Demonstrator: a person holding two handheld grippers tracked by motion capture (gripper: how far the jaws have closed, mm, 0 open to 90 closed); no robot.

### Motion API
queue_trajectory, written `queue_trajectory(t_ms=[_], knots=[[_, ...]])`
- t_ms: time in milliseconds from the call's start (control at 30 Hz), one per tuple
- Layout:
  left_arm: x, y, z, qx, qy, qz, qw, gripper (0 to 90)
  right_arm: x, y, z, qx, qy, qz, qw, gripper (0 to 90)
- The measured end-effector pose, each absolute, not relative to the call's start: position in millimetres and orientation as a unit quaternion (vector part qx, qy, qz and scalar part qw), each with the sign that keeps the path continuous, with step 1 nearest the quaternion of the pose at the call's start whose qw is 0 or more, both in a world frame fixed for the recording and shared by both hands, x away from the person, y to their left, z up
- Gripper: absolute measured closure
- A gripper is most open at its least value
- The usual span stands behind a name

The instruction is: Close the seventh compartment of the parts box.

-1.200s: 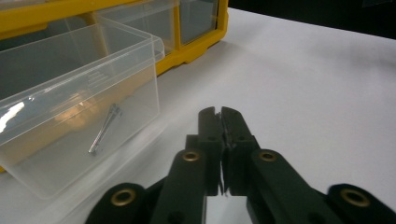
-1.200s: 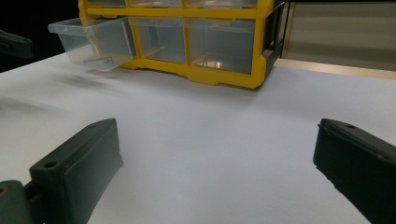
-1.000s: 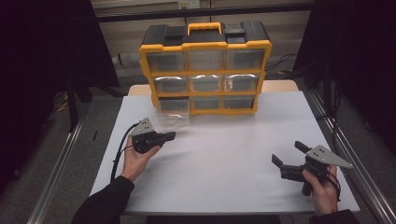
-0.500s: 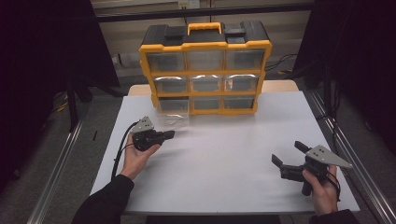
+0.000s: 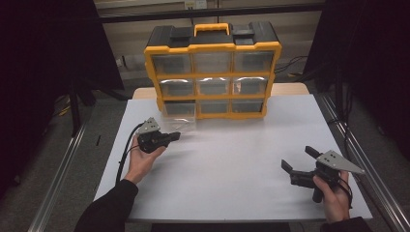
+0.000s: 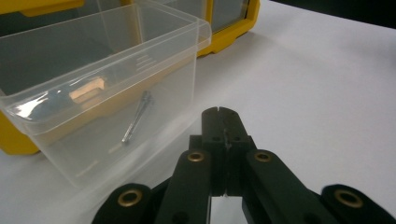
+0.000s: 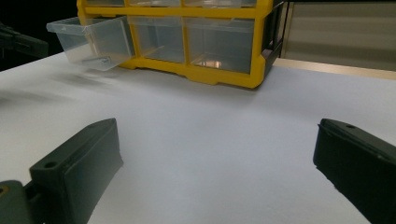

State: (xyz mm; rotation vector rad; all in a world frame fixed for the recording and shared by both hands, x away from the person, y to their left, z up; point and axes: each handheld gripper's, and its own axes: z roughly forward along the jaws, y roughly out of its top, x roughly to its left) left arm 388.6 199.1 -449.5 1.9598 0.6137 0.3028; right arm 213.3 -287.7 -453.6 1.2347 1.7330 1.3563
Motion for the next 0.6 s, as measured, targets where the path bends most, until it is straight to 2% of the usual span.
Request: queue_trajectory(t_ms=[600], knots=[[399.3, 199.3, -449.6, 0.813, 0.271, 0.141, 0.495, 90.0, 213.6, -288.0, -453.7, 0.466, 0.654, 0.512, 0.304, 0.5]])
